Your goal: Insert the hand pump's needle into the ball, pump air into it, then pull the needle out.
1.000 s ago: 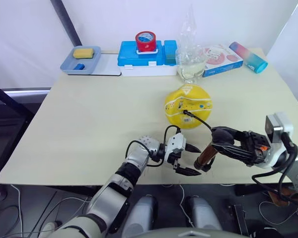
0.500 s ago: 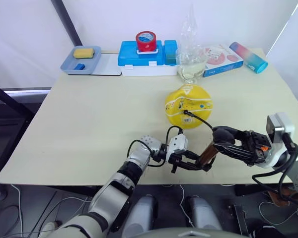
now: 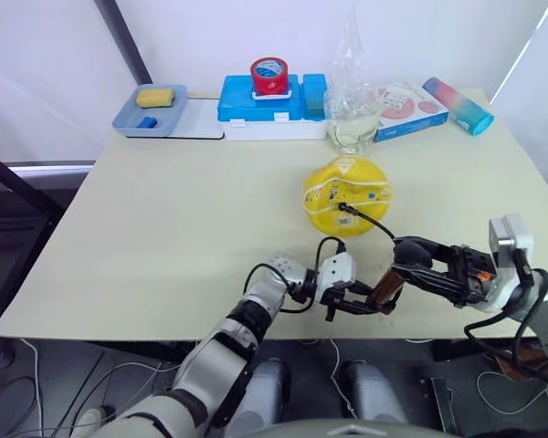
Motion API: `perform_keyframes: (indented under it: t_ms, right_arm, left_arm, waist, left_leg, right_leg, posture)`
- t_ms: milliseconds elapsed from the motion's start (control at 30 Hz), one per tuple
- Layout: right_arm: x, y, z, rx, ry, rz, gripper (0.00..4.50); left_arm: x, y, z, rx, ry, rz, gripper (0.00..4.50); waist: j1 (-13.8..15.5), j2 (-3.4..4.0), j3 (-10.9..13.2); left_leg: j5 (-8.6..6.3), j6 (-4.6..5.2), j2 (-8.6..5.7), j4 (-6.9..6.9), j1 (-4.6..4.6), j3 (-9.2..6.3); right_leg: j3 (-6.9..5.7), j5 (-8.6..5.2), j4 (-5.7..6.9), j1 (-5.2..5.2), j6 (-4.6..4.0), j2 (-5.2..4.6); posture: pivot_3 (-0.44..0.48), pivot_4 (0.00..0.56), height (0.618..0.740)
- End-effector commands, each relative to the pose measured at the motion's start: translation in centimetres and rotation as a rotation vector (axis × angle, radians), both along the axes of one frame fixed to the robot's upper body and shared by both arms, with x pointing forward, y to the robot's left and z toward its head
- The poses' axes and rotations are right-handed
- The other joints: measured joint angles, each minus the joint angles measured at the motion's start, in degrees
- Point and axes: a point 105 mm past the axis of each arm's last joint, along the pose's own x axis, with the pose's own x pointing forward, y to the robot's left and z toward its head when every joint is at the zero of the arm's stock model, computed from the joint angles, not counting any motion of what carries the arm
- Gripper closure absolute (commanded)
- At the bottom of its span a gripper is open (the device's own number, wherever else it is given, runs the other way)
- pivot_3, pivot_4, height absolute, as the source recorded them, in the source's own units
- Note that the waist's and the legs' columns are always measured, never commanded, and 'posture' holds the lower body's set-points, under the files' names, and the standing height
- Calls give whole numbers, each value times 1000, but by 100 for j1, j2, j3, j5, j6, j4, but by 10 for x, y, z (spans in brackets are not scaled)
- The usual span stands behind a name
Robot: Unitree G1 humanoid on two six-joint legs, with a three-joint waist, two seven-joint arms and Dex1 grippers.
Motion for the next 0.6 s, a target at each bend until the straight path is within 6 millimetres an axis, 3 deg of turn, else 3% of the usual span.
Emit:
perform_keyframes:
  t_ms: [33, 267, 600]
  right_arm:
    - [-3, -9, 13, -15, -57, -16, 2546]
    - [-7, -20, 8, -31, -49, -68, 2546]
    - [-11, -24, 34, -15, -123, -91, 2546]
  left_arm:
    - [1, -10, -2, 12, -37, 6, 3397]
    - [-4, -15, -15, 62, -12, 8, 3397]
    - [-13, -5, -38, 139, 17, -3, 3397]
  waist:
    - [-5, 0, 0]
    - [-9, -1, 0]
    - [-3, -1, -1]
  left_leg:
    - [0, 0, 0, 0, 0, 0]
    - [0, 0, 0, -1, -2, 4]
    - [0, 1, 0, 2, -1, 2]
  right_leg:
    - [0, -2, 0, 0, 2, 0]
    - [1, -2, -1, -1, 3, 1]
    - [2, -9, 0, 0, 22, 0]
  posture:
    - [0, 150, 739]
    - [0, 150, 739]
    - [0, 150, 739]
